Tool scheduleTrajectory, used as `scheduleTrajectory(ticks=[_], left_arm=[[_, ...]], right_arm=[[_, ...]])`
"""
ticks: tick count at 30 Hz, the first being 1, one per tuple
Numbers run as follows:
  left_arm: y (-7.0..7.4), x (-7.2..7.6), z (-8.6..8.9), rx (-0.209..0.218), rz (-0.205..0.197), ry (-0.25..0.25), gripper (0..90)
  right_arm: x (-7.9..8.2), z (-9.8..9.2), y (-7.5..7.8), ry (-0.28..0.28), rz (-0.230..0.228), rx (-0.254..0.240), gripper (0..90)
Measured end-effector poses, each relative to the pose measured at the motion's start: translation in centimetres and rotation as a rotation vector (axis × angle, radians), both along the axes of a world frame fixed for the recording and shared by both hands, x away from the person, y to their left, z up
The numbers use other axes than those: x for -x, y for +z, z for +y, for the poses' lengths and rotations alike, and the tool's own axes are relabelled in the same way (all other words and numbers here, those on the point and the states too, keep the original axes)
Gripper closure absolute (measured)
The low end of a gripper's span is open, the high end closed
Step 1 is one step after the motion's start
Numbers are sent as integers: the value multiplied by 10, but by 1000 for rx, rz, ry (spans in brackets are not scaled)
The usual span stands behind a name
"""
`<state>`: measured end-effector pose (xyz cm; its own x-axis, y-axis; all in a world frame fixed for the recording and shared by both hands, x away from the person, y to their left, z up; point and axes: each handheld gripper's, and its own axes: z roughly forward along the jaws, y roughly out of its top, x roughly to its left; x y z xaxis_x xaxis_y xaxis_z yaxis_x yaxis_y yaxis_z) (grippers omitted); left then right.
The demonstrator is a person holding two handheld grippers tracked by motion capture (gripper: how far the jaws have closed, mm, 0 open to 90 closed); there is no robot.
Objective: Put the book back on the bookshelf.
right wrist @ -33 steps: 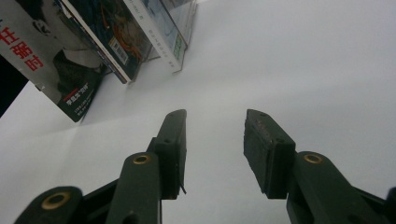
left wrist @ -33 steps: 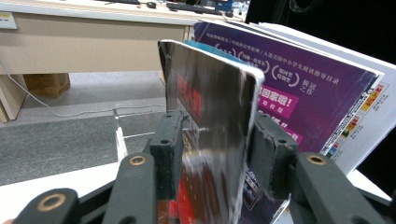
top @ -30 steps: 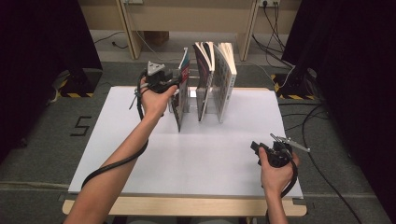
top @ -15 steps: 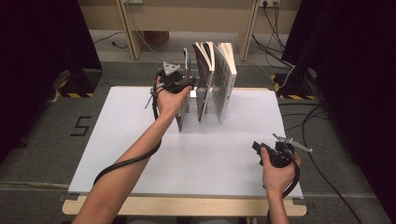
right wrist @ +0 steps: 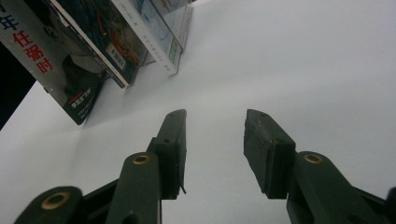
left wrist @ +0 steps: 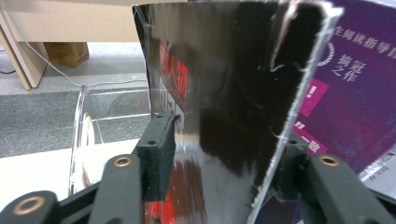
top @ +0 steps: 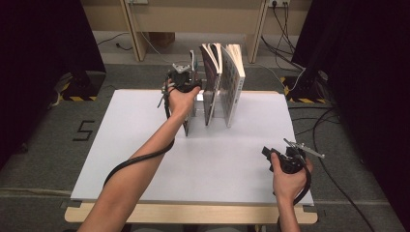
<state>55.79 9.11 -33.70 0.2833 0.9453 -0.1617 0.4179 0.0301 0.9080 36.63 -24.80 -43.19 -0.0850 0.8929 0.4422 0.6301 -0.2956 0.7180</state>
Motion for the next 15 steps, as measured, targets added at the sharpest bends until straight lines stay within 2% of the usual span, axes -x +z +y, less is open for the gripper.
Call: scheduleTrajectory(ticks=[6,10,15], left_arm=[[2,-2,-1,-16,1,2,612],[3,-7,-2,-22,28,7,689],[6,-11,-2,-52,57,28,806]], right_arm=[[0,-1,0,-2,-2,-3,596],[1,-1,0,-5,-1,-6,596],[1,-4,0,-4,-3,-7,596]])
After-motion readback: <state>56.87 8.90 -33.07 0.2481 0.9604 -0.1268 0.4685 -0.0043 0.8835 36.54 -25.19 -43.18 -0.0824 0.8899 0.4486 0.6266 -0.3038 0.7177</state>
